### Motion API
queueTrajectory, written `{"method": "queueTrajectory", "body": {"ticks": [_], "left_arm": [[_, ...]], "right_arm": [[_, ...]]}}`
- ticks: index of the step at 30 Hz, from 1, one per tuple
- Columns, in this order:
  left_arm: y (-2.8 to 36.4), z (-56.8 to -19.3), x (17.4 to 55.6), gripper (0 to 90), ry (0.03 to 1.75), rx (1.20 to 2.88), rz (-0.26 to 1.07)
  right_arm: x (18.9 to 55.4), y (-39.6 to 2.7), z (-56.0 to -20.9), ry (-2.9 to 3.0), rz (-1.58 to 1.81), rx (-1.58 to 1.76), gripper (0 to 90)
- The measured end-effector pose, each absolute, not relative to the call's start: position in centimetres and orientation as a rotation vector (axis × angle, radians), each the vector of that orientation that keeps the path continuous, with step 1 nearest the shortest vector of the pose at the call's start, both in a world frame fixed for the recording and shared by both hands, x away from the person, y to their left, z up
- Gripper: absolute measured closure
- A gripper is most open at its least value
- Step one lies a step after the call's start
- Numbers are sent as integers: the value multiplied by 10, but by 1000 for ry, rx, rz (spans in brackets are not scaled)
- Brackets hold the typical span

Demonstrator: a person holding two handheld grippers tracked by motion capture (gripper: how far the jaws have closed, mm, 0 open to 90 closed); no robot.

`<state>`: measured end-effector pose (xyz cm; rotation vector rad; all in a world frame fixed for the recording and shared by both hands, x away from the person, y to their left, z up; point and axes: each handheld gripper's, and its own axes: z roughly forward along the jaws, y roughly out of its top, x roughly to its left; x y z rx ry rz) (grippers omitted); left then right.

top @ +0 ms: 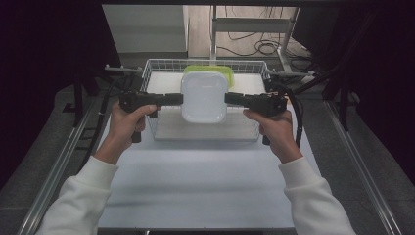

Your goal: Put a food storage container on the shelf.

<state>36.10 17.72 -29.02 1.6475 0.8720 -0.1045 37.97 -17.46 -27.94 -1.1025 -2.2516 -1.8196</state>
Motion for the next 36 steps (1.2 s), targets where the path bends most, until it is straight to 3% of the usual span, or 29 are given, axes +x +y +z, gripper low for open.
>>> {"method": "queueTrajectory", "body": {"ticks": [17,36], "left_arm": [[178,-262,421,812,895,1645,-167],[181,-267,484,811,1000,1597,-260]], "right_arm": [[430,-175,-251,-2213,-1797,-1150,794],[495,-171,-249,-2128,-1697,-1251,795]]}}
